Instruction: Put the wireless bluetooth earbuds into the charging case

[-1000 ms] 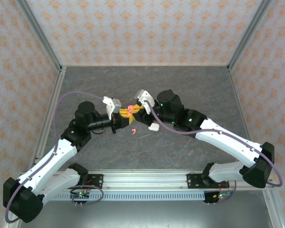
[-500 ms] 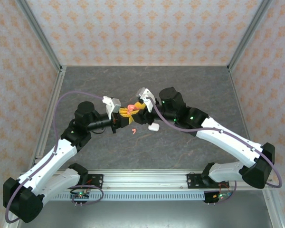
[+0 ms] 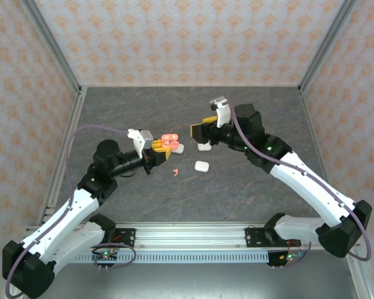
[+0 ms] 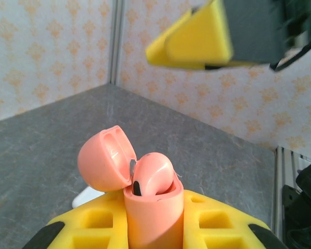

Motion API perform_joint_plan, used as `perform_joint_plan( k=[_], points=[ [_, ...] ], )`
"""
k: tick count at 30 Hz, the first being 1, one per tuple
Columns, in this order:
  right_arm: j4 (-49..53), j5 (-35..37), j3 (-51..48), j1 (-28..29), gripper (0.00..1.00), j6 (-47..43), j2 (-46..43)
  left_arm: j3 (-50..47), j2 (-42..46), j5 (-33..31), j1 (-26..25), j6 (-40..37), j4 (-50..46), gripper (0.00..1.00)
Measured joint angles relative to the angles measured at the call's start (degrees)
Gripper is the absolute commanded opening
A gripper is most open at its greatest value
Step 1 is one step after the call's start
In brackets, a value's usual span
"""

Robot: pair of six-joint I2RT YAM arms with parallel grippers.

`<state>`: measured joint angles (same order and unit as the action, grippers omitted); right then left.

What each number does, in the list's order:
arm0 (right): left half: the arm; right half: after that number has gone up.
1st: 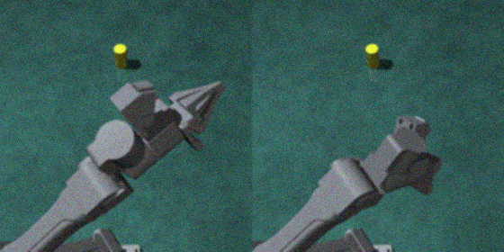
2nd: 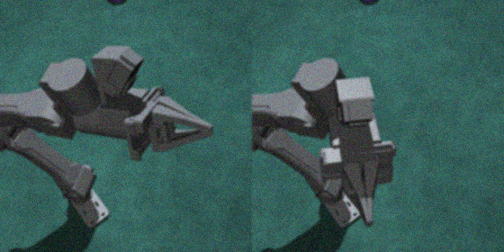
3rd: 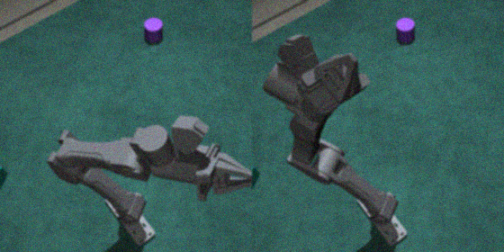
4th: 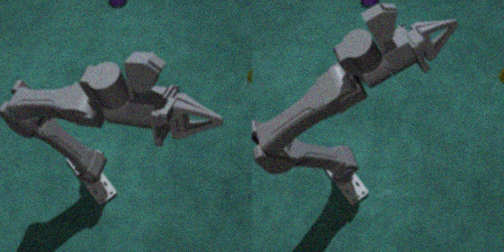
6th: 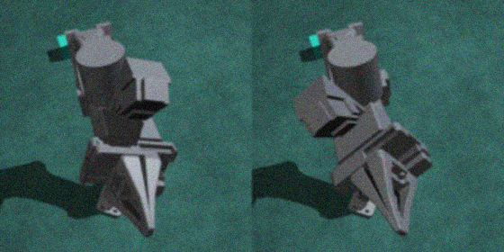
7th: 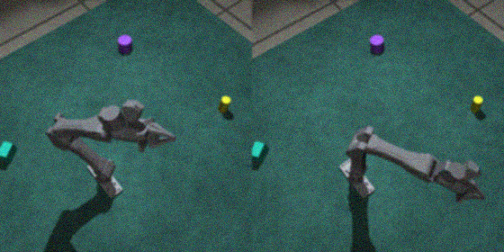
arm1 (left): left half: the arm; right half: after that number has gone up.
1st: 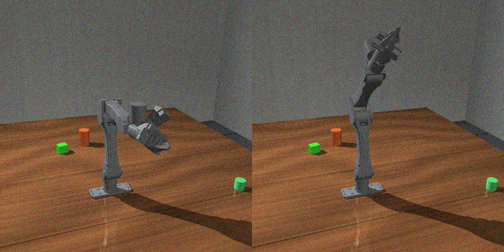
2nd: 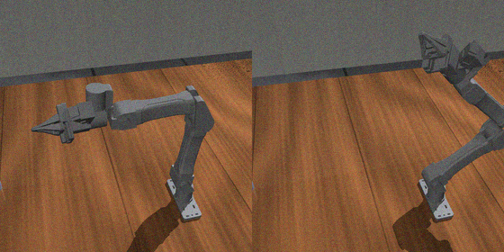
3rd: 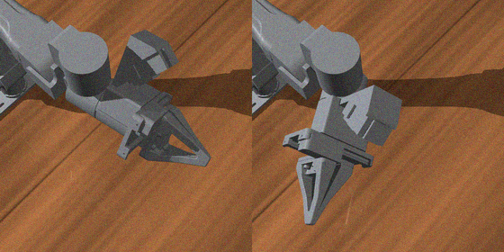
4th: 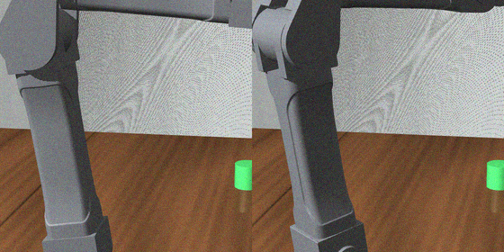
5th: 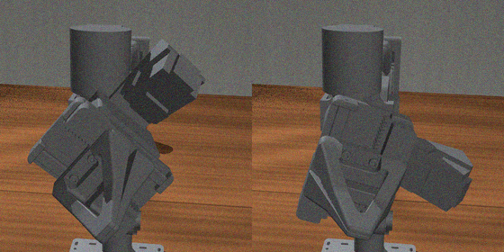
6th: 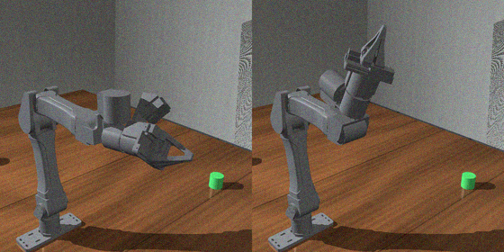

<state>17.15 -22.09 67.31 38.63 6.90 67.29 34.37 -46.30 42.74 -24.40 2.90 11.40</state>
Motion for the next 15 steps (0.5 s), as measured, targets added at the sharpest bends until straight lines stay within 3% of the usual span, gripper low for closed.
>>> perform_joint_plan(
  k=[4,15],
  points=[
    [2.08,1.55,-3.48,-0.76,0.55,5.64,2.40,0.00,3.34,-1.33,0.00,-0.17,0.52,0.00],
    [6.64,3.10,-0.15,6.64,0.54,13.88,28.44,0.09,8.83,-1.70,0.00,-1.90,-0.11,0.00]
  ],
)
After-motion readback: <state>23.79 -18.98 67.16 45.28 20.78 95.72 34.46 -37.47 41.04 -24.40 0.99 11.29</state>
